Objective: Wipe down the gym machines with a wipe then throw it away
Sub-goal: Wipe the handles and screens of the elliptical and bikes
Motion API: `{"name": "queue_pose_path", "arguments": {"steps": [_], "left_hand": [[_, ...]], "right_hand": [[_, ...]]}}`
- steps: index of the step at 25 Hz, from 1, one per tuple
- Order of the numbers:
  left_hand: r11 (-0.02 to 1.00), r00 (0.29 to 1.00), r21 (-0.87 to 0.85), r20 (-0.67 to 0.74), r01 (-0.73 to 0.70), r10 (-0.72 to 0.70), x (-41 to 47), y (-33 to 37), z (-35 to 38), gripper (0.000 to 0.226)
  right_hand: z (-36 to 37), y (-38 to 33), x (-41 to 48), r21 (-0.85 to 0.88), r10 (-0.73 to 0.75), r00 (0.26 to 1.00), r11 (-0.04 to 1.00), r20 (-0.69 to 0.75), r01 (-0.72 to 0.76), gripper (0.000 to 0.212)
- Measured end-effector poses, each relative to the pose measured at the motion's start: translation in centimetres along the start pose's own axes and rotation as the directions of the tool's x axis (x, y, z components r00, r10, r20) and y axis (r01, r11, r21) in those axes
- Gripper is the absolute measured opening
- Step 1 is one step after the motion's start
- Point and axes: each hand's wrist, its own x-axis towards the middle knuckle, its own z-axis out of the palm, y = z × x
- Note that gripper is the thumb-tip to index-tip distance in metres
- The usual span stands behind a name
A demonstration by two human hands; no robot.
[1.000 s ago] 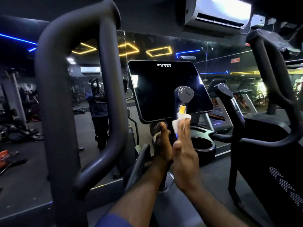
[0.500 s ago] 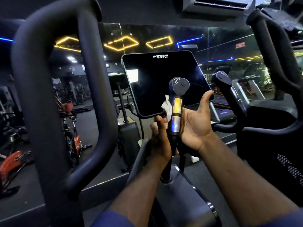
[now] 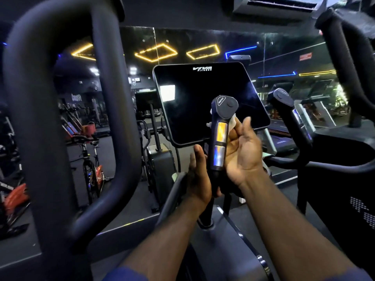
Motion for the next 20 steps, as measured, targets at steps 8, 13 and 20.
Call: {"name": "queue_pose_path", "arguments": {"steps": [8, 13, 20], "left_hand": [[0.986, 0.995, -0.164, 0.094, 0.039, -0.023, -0.9, 1.2, 0.2, 0.102], [0.957, 0.984, -0.286, -0.152, 0.042, -0.088, -2.6, 2.0, 0.2, 0.107], [0.968, 0.919, -0.212, -0.393, -0.133, 0.04, -5.8, 4.9, -0.4, 0.084]], "right_hand": [[-5.7, 7.5, -8.1, -0.69, -0.547, 0.692, 0.261, 0.471, 0.675, 0.038], [-5.9, 8.3, -9.8, -0.717, -0.674, 0.688, 0.336, 0.269, 0.61, 0.018], [-3.9, 8.3, -8.0, -0.391, -0.32, 0.905, 0.899, -0.281, 0.197, 0.059]]}}
